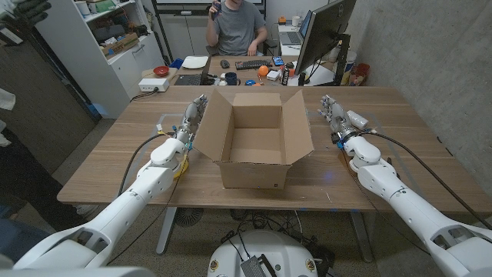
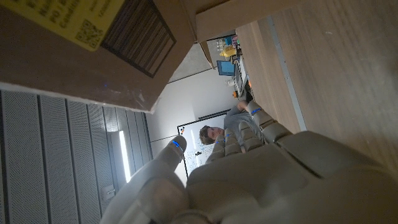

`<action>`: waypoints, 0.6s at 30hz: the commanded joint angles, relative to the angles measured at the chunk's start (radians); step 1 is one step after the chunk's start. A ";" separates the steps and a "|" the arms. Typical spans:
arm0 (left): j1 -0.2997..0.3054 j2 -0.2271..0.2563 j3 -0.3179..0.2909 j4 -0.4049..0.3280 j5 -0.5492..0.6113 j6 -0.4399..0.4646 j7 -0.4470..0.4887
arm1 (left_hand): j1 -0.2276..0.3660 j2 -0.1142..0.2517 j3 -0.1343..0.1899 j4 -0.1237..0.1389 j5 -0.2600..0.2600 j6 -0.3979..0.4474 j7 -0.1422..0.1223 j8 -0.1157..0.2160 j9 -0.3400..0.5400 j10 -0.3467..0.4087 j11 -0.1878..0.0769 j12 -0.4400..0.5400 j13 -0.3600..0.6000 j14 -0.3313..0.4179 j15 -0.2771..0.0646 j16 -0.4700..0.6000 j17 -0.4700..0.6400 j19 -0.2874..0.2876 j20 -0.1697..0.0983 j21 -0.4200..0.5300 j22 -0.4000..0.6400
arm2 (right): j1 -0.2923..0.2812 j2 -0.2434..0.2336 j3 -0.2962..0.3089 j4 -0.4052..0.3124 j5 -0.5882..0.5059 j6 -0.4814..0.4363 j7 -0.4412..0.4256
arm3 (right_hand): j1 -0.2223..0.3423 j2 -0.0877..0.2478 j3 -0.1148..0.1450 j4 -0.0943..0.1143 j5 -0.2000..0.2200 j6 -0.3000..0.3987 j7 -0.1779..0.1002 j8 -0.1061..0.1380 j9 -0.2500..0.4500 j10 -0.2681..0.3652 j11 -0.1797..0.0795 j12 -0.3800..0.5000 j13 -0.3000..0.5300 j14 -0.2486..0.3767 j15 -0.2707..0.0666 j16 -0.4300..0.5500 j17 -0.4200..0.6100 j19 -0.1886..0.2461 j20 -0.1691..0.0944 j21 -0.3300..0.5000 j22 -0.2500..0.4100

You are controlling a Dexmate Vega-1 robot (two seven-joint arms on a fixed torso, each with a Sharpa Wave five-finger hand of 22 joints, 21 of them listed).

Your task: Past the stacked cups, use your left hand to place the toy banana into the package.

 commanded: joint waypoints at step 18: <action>0.256 0.178 -0.073 -0.425 0.397 0.069 0.444 | 0.012 0.082 0.021 -0.021 0.004 0.022 0.021 0.016 0.006 0.031 0.034 0.019 0.005 0.027 0.042 0.012 -0.004 -0.013 0.060 -0.003 0.001 | 0.006 0.109 0.144 0.054 -0.207 -0.038 0.057 | 0.006 0.029 0.000 0.000 0.003 0.004 0.007 0.007 0.003 0.010 0.006 0.008 0.004 -0.008 -0.043 0.006 0.002 0.010 -0.053 0.008 0.003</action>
